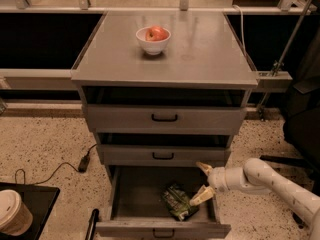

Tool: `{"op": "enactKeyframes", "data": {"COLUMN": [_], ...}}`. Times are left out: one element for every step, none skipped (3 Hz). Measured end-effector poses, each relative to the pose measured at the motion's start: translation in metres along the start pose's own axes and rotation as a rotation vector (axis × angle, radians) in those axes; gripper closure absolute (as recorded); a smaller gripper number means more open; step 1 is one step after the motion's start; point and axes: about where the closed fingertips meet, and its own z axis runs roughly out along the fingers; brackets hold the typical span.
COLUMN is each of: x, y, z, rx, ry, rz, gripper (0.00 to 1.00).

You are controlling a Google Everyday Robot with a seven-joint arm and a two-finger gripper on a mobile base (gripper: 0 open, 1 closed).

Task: Pick green jalapeno chip bag from bottom drawer and place on counter

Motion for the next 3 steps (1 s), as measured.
{"op": "enactKeyframes", "data": {"x": [0.0, 0.008, 0.024], "y": [-0.011, -0.013, -0.018], "z": [-0.002, 0.014, 0.064], "rx": [0.021, 0.009, -0.044], "ry": [-0.007, 0.027, 0.045], "rz": [0.001, 0.01, 0.052], "gripper": [0.0, 0.0, 0.0]}}
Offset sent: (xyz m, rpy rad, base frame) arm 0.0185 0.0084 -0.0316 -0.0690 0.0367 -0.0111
